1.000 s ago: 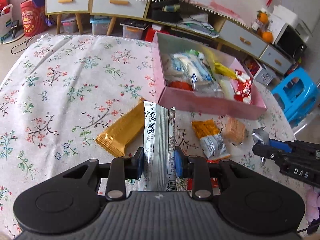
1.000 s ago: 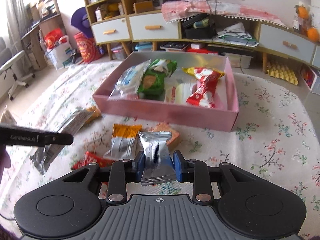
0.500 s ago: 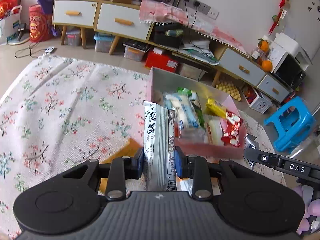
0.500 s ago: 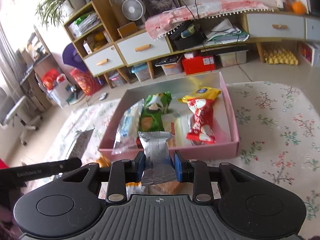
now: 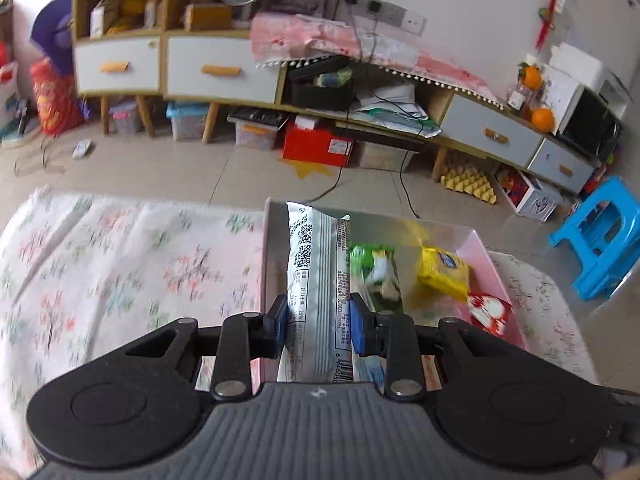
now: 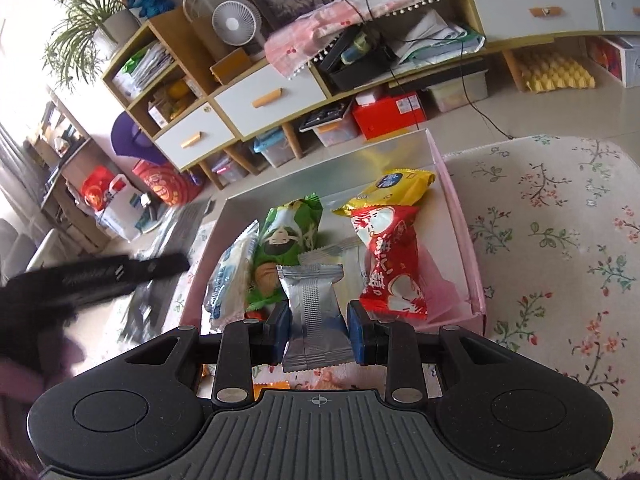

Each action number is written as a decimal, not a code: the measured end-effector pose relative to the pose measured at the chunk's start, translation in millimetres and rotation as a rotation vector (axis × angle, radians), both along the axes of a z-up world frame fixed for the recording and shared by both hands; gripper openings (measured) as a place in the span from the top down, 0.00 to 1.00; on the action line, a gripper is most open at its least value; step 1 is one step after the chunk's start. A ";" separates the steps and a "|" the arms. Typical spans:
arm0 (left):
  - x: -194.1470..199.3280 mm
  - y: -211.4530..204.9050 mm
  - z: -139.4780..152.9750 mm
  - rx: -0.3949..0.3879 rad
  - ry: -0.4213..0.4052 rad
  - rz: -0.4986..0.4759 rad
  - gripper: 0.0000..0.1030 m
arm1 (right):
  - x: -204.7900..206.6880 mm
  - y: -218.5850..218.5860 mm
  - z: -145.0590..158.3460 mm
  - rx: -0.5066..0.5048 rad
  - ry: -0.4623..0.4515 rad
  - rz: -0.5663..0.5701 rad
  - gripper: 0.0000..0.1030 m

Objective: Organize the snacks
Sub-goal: 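Carry the silver bar and foil packet over the pink box, then open both tools to drop the snacks into the pink box, then withdraw both tools back over the remaining snacks on the table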

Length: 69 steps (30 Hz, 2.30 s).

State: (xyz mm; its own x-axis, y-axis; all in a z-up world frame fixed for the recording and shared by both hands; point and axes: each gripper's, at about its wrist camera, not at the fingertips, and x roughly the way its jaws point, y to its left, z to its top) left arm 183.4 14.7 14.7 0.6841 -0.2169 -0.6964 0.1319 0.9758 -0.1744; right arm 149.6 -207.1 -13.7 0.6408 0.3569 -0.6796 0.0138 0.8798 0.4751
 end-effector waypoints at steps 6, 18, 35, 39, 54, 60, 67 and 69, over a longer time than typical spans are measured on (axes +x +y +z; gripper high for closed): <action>19.1 -16.1 -11.7 0.112 0.018 0.002 0.73 | 7.4 9.2 -0.3 -0.007 -0.007 0.022 0.72; 28.0 -22.1 -16.3 0.157 0.005 0.010 0.69 | 14.6 4.1 -7.3 0.003 -0.004 -0.019 0.66; 3.1 -16.8 -12.3 0.173 -0.002 0.006 0.22 | 9.2 -1.2 -2.0 0.048 0.041 -0.017 0.31; -11.5 -12.6 -11.9 0.171 -0.007 -0.006 0.15 | 2.3 2.5 4.4 0.042 0.039 0.003 0.23; -60.6 12.2 -12.4 0.154 0.035 0.005 0.01 | -25.3 5.8 20.3 0.074 0.071 0.005 0.16; -81.0 18.6 -9.0 0.161 0.052 0.007 0.01 | -39.6 12.5 26.3 0.011 0.098 0.012 0.16; -105.1 17.2 -8.8 0.178 0.028 -0.055 0.00 | -65.8 17.7 24.9 -0.072 0.093 0.033 0.07; -109.6 16.1 -13.5 0.181 0.027 -0.089 0.00 | -70.9 19.7 18.1 -0.117 0.091 0.051 0.07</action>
